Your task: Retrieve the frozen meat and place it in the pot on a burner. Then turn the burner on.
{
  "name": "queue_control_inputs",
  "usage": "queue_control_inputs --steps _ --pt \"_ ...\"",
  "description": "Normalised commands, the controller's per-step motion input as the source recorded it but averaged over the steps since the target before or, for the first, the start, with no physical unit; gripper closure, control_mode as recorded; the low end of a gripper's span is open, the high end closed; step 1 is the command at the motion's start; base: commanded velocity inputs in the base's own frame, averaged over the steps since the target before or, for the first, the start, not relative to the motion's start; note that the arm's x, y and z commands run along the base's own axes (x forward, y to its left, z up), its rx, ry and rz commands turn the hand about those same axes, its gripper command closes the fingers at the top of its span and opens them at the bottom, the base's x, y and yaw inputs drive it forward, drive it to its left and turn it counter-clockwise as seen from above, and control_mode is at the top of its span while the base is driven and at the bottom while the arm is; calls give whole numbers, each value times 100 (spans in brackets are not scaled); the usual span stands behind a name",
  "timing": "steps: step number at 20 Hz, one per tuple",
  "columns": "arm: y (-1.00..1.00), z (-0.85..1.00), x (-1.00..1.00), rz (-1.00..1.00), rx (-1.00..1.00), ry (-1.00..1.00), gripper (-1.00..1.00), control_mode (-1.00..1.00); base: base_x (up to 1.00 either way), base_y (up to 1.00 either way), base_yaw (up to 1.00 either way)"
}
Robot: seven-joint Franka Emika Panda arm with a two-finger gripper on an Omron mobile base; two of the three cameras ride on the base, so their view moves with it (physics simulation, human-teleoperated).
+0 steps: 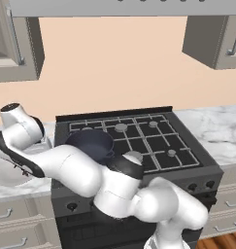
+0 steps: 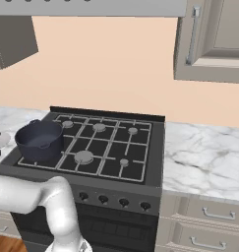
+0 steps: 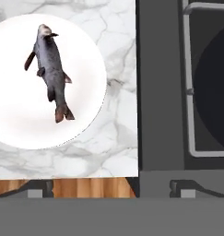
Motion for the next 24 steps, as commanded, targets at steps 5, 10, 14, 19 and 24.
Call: queue_control_inputs --steps 5,10,14,19,24 --pt "20 -33 21 -6 -1 1 -100 -100 0 0 0" --pt "2 -32 18 0 0 -16 -100 -100 0 0 0" --pt "2 -29 21 0 0 -9 -100 -100 0 0 0" --pt "0 -23 20 0 8 -5 -100 -100 0 0 0" --pt "7 -24 21 1 11 -7 -100 -100 0 0 0"
